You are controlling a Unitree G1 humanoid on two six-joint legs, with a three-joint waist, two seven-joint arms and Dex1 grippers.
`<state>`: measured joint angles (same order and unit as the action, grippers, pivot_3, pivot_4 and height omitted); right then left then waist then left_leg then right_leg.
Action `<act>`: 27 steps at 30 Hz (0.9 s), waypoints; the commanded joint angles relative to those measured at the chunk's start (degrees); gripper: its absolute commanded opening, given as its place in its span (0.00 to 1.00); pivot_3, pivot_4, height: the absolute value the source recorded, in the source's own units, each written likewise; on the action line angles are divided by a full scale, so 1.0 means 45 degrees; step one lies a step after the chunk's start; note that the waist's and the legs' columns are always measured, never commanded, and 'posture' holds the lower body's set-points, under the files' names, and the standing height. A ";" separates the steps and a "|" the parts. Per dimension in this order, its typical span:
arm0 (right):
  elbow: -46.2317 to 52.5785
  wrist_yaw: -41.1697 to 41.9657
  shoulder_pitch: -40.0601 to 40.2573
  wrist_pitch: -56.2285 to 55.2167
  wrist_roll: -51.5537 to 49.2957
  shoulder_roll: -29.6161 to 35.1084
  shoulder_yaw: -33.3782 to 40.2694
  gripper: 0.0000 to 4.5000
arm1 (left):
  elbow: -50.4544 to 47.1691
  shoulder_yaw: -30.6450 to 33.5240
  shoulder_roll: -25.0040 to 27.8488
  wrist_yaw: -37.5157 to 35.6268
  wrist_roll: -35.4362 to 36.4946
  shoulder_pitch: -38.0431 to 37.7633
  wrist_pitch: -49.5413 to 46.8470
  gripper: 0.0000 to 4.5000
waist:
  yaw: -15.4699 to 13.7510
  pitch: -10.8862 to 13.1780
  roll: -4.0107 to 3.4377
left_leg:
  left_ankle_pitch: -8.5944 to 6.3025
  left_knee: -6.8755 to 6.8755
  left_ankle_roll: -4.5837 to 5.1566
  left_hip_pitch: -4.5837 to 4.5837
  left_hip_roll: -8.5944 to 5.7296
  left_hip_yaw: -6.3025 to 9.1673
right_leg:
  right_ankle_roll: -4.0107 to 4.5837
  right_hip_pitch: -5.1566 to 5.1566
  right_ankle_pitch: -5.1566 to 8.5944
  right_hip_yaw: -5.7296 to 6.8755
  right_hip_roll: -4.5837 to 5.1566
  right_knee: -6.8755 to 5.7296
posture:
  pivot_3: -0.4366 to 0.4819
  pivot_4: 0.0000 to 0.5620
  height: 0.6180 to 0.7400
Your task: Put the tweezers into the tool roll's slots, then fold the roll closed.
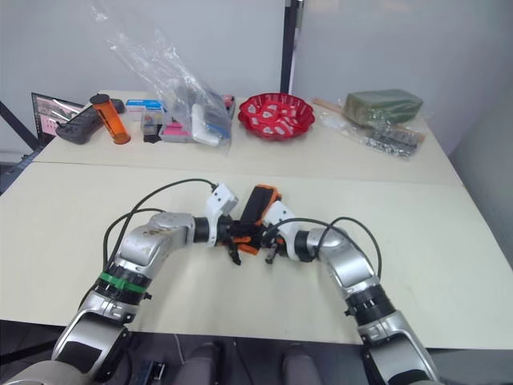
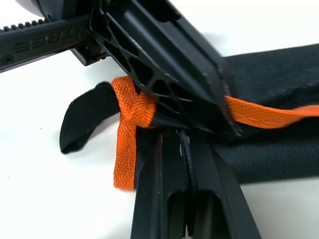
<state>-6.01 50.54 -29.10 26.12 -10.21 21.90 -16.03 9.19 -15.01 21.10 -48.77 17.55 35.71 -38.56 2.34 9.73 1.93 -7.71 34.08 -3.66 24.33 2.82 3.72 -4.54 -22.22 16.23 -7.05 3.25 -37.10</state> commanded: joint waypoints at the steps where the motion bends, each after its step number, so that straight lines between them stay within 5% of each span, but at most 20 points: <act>1: 0.0269 0.0557 0.0328 0.0684 -0.0644 0.0638 0.0772 0.00 | 0.0267 -0.0533 -0.0195 -0.0216 -0.0329 -0.0265 -0.0057 0.01 | -0.0040 0.0000 0.0000 | 0.0000 0.0000 0.0000 0.0003 -0.0002 0.0001 | 0.0000 0.0000 0.0000 0.0001 0.0001 0.0004 | 0.48 0.27 1.00; 12: 0.0535 0.1339 -0.0998 0.2019 -0.3478 0.1015 0.3298 0.00 | 0.1657 -0.1176 -0.0271 -0.0585 -0.1498 -0.0259 0.0859 0.01 | 0.0007 -0.0004 -0.0007 | 0.0000 0.0010 0.0002 -0.0006 -0.0011 0.0000 | -0.0006 0.0011 -0.0003 -0.0003 0.0009 0.0009 | 0.48 0.27 1.00; 27: -0.5589 -0.1174 -0.2387 -0.1516 -0.0072 -0.1787 0.1615 0.00 | -0.0501 -0.0594 0.0170 -0.0873 -0.1196 -0.0969 -0.0188 0.01 | 0.0100 -0.0041 -0.0034 | -0.0001 -0.0008 0.0002 -0.0016 -0.0008 0.0003 | -0.0006 0.0012 -0.0002 0.0000 0.0007 0.0003 | 0.48 0.27 1.00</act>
<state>-28.12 47.03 -40.51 19.69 -12.86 13.04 -8.55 8.02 -15.96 21.22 -51.26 11.15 34.43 -35.40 2.79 9.54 1.78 -7.72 34.01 -3.65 24.23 2.79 3.74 -4.57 -22.16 16.23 -7.05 3.27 -37.10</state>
